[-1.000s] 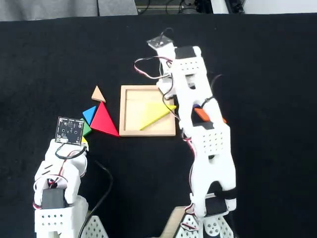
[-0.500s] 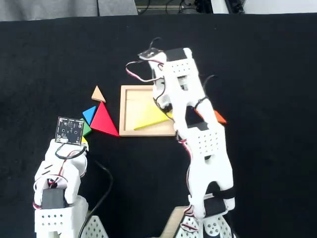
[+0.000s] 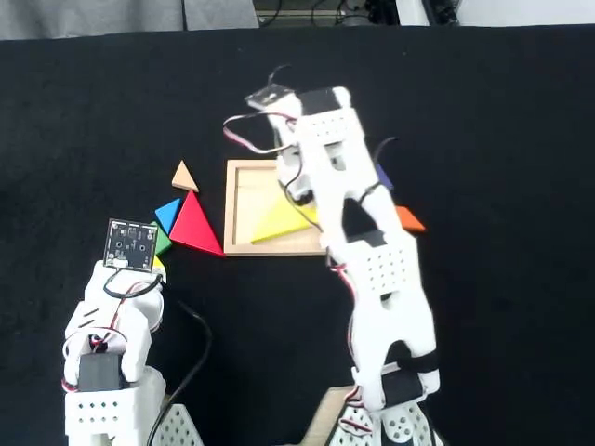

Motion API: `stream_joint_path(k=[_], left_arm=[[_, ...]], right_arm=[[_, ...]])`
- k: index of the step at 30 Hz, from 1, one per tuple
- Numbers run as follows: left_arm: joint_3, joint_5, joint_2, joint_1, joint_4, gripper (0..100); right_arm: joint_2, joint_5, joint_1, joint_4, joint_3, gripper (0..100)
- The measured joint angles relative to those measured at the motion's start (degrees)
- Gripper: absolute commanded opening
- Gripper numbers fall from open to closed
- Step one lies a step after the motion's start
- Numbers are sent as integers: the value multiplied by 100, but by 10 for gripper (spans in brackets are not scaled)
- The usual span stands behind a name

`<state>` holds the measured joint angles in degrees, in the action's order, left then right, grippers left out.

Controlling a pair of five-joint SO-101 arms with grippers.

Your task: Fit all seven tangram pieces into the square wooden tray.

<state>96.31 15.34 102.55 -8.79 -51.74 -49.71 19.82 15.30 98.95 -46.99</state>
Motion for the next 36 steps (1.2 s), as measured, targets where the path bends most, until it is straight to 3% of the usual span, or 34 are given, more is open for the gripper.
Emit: stream_joint_path(k=[14,24,36], left_arm=[[0,0,0,0,-114,30],[0,0,0,0,-114,30],[0,0,0,0,-114,30]], right_arm=[[-387,387,-149,0,-141,10],[-404,378,431,9,246,10],[571,404,448,-466,273,10]])
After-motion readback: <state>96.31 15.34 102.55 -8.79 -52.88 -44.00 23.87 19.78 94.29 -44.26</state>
